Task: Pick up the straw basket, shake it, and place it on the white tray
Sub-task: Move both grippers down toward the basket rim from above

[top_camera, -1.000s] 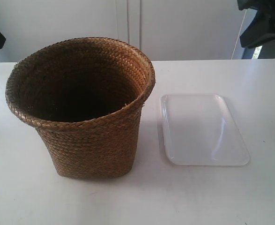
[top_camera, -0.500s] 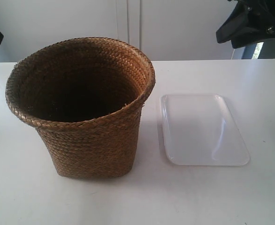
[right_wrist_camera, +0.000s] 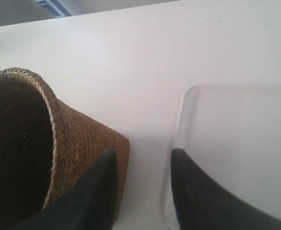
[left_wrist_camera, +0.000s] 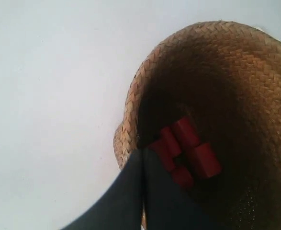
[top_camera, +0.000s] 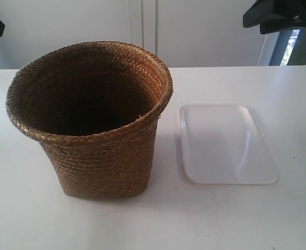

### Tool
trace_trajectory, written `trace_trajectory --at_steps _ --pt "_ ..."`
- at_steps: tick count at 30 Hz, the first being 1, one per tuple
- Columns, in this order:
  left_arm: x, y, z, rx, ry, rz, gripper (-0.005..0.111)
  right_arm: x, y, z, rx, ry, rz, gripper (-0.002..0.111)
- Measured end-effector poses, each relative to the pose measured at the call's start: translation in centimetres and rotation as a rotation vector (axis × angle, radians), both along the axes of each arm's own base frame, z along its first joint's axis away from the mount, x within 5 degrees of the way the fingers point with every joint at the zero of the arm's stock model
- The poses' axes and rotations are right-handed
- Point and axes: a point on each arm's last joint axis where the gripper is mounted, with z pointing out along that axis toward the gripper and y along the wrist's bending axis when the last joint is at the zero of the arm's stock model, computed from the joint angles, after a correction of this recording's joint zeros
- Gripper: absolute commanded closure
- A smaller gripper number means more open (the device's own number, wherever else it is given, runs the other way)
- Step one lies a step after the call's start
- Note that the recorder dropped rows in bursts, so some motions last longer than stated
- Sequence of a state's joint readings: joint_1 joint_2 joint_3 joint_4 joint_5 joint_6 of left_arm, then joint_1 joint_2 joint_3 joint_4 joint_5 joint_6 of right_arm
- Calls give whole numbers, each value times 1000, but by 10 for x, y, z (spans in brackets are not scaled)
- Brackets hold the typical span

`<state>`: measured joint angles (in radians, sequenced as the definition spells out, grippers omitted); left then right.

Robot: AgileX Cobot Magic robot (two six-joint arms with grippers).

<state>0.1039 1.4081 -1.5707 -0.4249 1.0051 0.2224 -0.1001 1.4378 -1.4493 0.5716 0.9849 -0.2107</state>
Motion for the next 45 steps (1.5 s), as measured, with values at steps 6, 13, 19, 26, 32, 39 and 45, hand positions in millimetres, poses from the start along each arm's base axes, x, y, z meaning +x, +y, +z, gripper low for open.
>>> trace_trajectory --at_steps 6,13,19,26,32,39,45 --pt "0 0 0 0 -6 3 107 5 7 -13 35 87 47 57" --pt "0 0 0 0 -6 3 107 13 36 -30 41 173 156 49" --pt "2 1 2 0 -30 16 107 14 46 -29 51 150 172 49" --pt "7 3 5 1 -92 49 107 17 48 -27 61 114 153 49" --pt "11 3 7 -17 -127 64 105 17 48 -27 63 113 152 47" --pt "18 -1 -18 -35 70 -13 69 17 48 -27 65 110 152 39" --pt "21 -5 -27 -85 148 -54 50 24 60 -39 67 149 186 35"
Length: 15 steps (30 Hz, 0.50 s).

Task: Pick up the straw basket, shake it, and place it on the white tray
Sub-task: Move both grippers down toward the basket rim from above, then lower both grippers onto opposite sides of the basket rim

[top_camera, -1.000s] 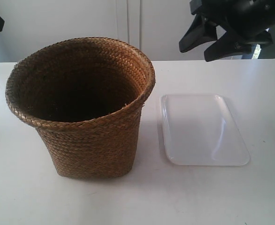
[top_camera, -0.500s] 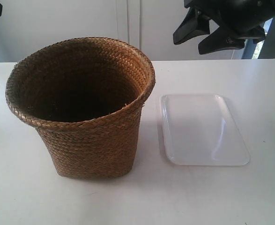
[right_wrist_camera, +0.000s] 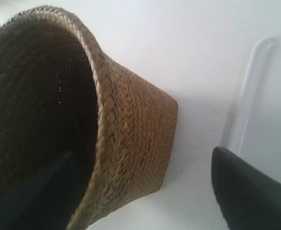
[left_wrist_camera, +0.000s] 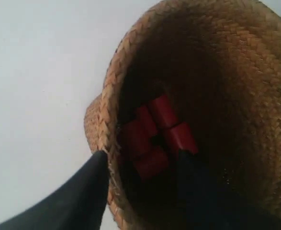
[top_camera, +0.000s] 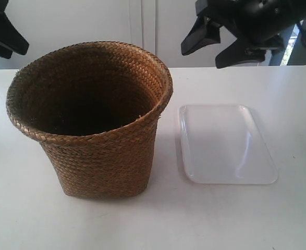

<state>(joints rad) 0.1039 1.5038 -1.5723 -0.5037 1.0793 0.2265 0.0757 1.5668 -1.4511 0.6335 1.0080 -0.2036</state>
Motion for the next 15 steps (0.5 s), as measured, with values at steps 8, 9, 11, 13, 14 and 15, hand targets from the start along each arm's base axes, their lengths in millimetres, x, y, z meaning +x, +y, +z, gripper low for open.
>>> trace_trajectory --at_steps 8,9,11,13,14,15 --pt "2 -2 -7 -28 58 -28 46 16 18 -15 34 32 29 35" --pt "2 -2 -7 -28 58 -28 46 18 19 -16 35 36 30 35" --pt "3 -2 -8 -25 60 -28 46 22 25 -22 37 53 43 35" --pt "5 -2 -11 -26 72 -29 46 23 31 -24 38 58 59 35" --pt "9 -1 -15 -28 86 -29 46 23 35 -23 37 56 70 35" --pt "12 -2 -19 -29 98 -33 46 23 37 -22 37 51 77 35"
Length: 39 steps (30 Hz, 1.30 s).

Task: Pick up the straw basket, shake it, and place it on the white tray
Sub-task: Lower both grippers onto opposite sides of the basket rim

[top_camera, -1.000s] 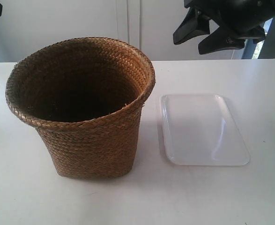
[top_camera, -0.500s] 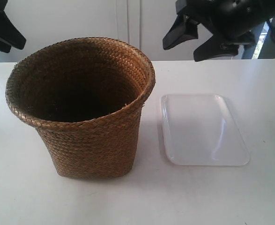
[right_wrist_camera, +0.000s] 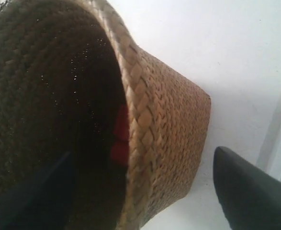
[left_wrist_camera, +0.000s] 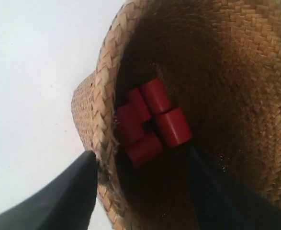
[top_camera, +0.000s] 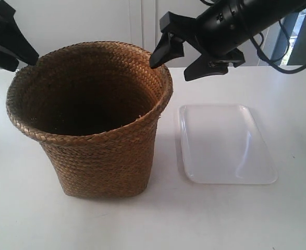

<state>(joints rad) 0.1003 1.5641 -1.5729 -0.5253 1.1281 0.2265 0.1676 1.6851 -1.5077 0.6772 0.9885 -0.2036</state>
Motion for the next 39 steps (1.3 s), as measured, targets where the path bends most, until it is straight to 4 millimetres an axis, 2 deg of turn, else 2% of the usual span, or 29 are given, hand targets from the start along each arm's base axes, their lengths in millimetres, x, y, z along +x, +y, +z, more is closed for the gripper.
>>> trace_trajectory --at_steps 4,10,14,19,32,39 --pt "6 -11 -9 7 25 -40 46 0 3 0 -19 -8 14 35" --pt "10 -14 -12 36 33 -54 46 1 1 -3 -53 -5 13 35" --pt "11 -13 -13 40 36 -54 46 7 3 -15 -50 42 13 35" --pt "11 -13 -14 42 36 -54 46 12 10 -28 -56 77 25 35" --pt "16 -13 -5 56 10 -41 46 14 12 -30 -55 65 24 35" --pt "17 -12 -7 60 15 -40 33 14 12 -30 -57 62 28 35"
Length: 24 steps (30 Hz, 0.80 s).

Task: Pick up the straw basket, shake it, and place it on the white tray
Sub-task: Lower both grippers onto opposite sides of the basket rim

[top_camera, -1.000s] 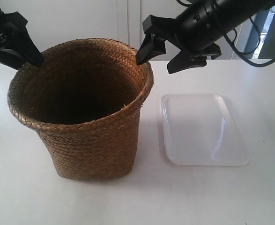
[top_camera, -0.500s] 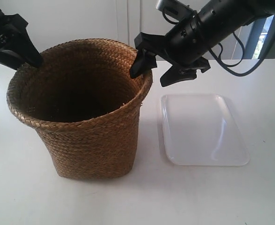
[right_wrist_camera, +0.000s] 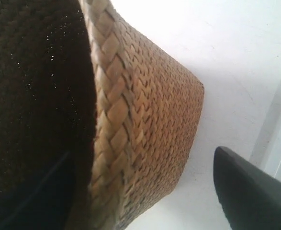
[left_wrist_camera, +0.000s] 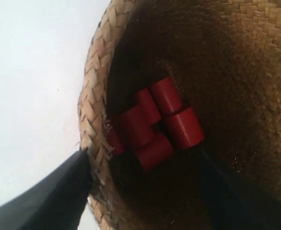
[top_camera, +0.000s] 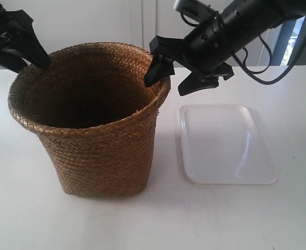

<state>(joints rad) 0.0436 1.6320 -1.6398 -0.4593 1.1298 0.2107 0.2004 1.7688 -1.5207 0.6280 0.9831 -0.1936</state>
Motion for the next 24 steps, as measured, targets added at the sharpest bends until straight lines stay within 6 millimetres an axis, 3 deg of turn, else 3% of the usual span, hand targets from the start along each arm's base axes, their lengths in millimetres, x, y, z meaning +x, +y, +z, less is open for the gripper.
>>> trace_trajectory --at_steps 24 --pt "1 0 5 -10 -12 12 32 1 0 0 1 -7 -5 35"
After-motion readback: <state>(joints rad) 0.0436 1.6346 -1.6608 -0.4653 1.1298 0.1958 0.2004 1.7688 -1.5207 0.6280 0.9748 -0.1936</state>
